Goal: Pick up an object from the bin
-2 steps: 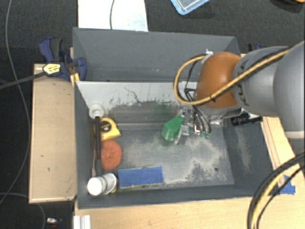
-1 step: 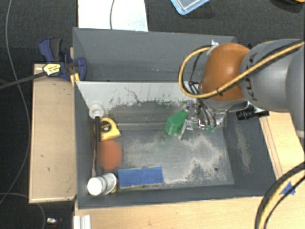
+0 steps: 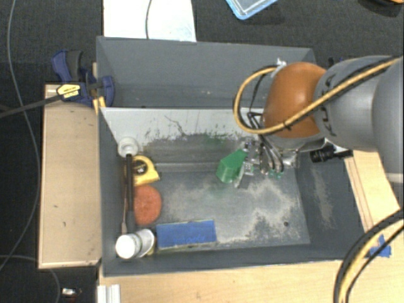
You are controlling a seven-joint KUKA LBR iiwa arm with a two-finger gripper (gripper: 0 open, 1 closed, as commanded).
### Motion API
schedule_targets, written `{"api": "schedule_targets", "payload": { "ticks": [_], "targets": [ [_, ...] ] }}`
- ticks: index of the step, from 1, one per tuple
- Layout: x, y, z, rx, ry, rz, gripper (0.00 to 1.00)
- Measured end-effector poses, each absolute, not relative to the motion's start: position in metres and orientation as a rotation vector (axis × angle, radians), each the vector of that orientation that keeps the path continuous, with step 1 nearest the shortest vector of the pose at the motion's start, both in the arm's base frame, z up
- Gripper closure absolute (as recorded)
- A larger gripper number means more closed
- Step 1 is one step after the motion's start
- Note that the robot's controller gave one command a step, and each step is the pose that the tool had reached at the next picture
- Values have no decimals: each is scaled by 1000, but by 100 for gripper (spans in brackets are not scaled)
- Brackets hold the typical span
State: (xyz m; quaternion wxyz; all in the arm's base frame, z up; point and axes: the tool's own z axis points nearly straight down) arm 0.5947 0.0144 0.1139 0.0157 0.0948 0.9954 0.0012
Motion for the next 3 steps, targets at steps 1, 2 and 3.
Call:
{"api": "schedule_targets", "payload": {
  "ticks": [1,2,3],
  "targets": [
    [597,14,148,292,3089,5,100],
    [595,14,135,292,3096,4,100],
    [592,14,155,292,3106,3,100]
  ]
}}
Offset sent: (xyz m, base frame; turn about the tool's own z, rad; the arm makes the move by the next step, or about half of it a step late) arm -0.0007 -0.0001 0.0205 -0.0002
